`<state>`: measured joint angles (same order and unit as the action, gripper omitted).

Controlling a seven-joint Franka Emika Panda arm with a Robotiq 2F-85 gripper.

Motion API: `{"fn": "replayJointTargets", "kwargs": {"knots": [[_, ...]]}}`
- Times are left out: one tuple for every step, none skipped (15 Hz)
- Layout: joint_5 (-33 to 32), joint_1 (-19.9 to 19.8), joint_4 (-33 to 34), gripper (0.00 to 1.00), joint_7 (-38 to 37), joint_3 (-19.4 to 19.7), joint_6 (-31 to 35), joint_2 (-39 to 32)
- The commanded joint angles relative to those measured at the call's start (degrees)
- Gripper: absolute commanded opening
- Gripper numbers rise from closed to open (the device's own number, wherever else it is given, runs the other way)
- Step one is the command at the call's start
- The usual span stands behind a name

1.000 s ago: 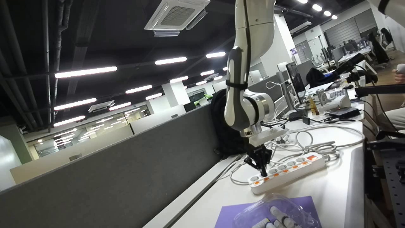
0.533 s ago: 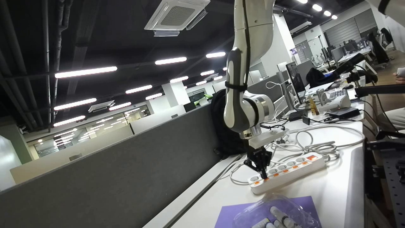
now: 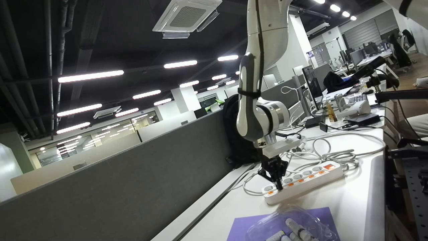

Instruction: Turn on the second switch from the left

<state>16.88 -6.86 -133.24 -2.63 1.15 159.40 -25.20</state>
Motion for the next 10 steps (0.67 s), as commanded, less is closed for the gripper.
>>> {"fn": "replayJointTargets", "kwargs": {"knots": [[-0.18, -0.33, 2.8, 0.0, -2.67, 0.38, -2.15, -2.63], [-0.33, -0.17, 3.47, 0.0, -3.34, 0.67, -3.12, -3.14], [-0.49, 0.03, 4.04, 0.0, -4.1, 1.0, -4.12, -3.53], [-0.99, 0.52, 4.94, 0.0, -5.32, 1.68, -5.42, -4.14], [-2.01, 1.49, 5.78, 0.0, -7.09, 2.76, -5.84, -4.97], [-2.6, 2.11, 6.51, 0.0, -8.31, 3.42, -6.29, -5.66], [-3.37, 2.93, 7.23, 0.0, -9.68, 4.22, -6.55, -6.28], [-4.06, 3.48, 7.71, 0.0, -10.7, 4.77, -6.74, -6.76], [-4.23, 3.66, 8.23, 0.0, -11.27, 4.9, -7.27, -7.15], [-4.28, 3.71, 8.48, 0.0, -11.59, 4.83, -8.08, -7.15]]}}
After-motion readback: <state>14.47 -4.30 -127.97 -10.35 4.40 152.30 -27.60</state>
